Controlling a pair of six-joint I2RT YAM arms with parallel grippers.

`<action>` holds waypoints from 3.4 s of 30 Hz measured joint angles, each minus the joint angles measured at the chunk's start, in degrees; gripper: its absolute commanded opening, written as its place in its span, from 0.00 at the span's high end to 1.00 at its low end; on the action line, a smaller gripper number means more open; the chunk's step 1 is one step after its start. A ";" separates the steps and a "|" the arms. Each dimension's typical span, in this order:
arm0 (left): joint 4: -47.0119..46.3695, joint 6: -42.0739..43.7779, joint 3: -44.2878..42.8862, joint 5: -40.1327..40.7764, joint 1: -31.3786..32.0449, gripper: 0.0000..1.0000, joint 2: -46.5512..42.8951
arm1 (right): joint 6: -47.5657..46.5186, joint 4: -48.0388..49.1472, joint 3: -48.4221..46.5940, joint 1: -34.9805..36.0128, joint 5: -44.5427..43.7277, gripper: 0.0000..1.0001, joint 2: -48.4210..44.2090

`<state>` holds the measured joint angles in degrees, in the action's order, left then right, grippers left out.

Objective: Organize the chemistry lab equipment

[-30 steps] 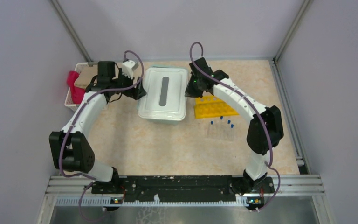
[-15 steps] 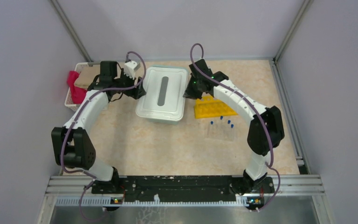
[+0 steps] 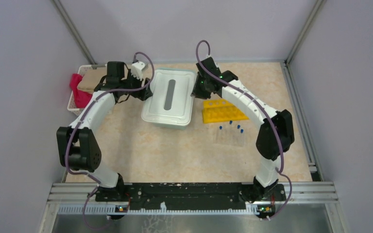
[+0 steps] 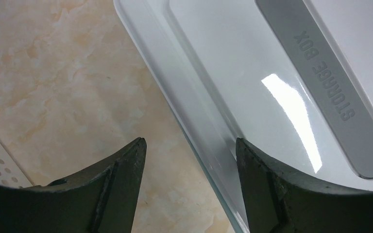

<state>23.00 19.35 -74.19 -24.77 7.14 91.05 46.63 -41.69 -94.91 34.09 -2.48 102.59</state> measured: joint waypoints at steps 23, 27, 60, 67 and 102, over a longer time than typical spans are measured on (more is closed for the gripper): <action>-4.87 -0.35 -8.37 2.03 0.35 0.23 8.46 | -4.90 -1.11 -13.31 -2.80 -2.86 0.70 11.34; -5.05 -0.46 -9.20 2.05 0.61 0.22 8.59 | -5.49 -1.81 -14.73 -3.87 -3.54 0.70 12.07; -13.16 -0.28 -10.51 6.05 0.94 0.21 14.05 | -7.63 1.20 -18.69 -6.97 -2.60 0.69 17.46; -12.96 -1.31 -9.90 5.68 1.11 0.04 13.81 | -8.13 0.46 -19.54 -6.99 -2.84 0.56 17.57; -23.23 -6.38 27.71 5.40 -13.42 0.01 -9.90 | -11.82 19.80 43.91 -33.86 -31.12 0.01 -33.57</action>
<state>-0.23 12.97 -46.48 -19.38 -6.28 81.14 34.81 -21.89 -51.00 0.23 -33.61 69.01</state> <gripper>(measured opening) 0.987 0.987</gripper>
